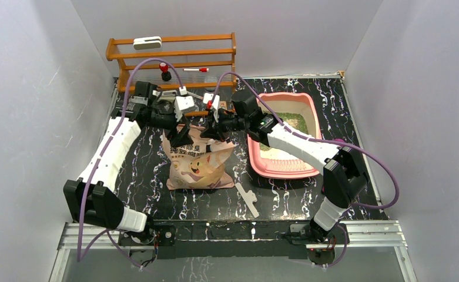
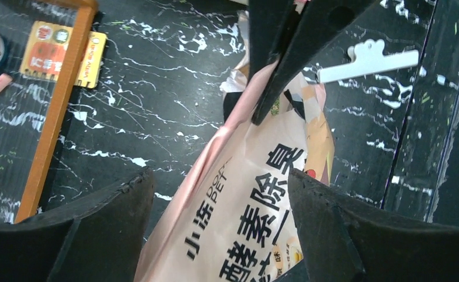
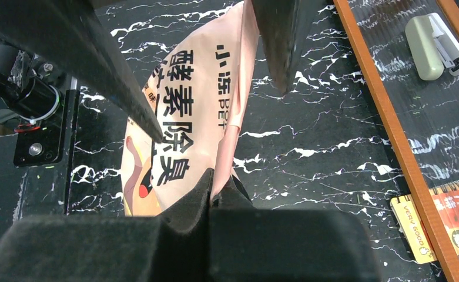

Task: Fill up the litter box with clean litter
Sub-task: Open the cat litter bag at the center of the board.

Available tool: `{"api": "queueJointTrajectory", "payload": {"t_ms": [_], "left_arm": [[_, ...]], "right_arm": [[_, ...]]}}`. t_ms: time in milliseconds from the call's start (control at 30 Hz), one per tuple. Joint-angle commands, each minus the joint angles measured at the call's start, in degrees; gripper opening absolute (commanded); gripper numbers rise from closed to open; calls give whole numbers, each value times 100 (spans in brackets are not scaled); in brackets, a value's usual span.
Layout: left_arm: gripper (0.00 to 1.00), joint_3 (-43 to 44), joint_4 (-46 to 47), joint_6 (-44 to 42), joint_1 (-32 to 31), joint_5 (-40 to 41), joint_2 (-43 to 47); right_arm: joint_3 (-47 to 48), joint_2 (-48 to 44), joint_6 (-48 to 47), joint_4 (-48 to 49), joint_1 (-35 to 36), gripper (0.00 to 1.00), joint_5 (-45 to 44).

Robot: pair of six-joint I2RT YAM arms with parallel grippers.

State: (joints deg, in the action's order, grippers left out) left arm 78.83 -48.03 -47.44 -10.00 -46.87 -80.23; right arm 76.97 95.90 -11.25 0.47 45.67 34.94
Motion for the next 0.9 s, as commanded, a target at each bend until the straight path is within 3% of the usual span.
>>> {"api": "queueJointTrajectory", "payload": {"t_ms": [0,167,233,300,333,367,567,700,867], "left_arm": [[76,339,-617,-518,-226,372,-204],[52,225,-541,-362,-248,692,-37],[33,148,-527,-309,-248,701,85],[7,17,-484,-243,-257,677,245],[0,-64,-413,-199,-265,673,343],[0,-190,-323,-137,-270,658,450],[0,-616,309,253,-331,546,1213],[0,-874,765,591,-346,625,1834],[0,-1096,840,806,-354,563,2345]], "right_arm": [[55,-251,-132,426,39,0,35],[-71,-342,25,578,41,0,-86],[-281,-500,187,859,42,0,-220],[-540,-698,429,1213,39,4,-460],[-638,-788,552,1297,38,8,-581],[-707,-868,643,1298,38,19,-707],[-1206,-1620,1449,894,-139,61,-1892],[-1738,-2234,1936,950,-374,76,-1787],[-1719,-2288,2058,159,-605,82,-1330]]}}
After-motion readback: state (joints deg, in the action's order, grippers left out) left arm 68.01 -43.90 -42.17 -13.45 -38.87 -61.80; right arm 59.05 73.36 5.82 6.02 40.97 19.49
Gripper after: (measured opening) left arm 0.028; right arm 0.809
